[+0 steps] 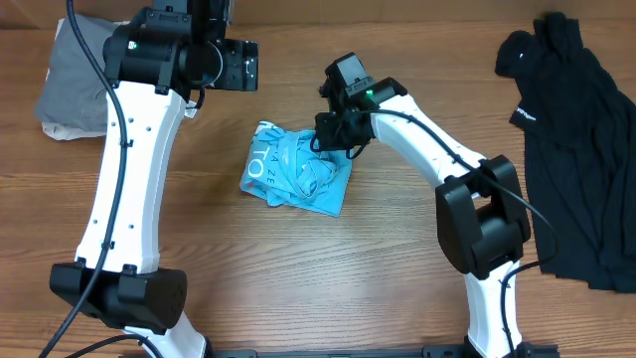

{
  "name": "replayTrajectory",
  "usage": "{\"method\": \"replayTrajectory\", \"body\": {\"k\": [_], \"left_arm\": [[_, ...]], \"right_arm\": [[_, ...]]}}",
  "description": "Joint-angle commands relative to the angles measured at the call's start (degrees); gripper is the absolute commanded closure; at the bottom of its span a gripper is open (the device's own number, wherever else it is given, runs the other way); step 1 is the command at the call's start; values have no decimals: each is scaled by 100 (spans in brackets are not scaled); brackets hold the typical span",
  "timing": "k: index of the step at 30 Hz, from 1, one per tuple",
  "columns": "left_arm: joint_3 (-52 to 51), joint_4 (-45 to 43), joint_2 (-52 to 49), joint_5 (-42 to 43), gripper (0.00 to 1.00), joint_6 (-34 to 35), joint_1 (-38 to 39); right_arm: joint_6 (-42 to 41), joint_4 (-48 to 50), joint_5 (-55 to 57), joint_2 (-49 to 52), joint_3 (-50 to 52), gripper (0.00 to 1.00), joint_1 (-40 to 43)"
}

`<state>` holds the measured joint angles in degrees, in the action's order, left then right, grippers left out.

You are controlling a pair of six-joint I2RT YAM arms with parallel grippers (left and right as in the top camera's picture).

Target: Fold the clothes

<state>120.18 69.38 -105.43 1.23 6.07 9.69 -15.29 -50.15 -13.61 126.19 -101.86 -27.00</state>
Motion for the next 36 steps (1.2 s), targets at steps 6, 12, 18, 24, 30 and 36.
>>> {"method": "replayTrajectory", "body": {"k": [6, 12, 18, 24, 30, 36], "left_arm": [[63, 42, 63, -63, 13, 9, -26], [61, 50, 15, -61, 13, -31, -26], [59, 76, -114, -61, 13, -35, -26], [59, 61, -210, -122, 13, -114, -42], [59, 74, -210, -229, 13, -116, -151], [59, 111, -210, -229, 13, -116, -227]], "right_arm": [[-92, -358, 184, -35, -15, 96, 903], [603, -481, -1108, -68, -37, 49, 1460], [817, -1049, -1222, -551, -330, 42, 1379], [1128, -1641, -778, -1390, -343, 44, 684], [-656, -1314, 501, -1377, 297, 51, -387], [-2225, -437, 872, -1377, 1117, 59, -619]]}}
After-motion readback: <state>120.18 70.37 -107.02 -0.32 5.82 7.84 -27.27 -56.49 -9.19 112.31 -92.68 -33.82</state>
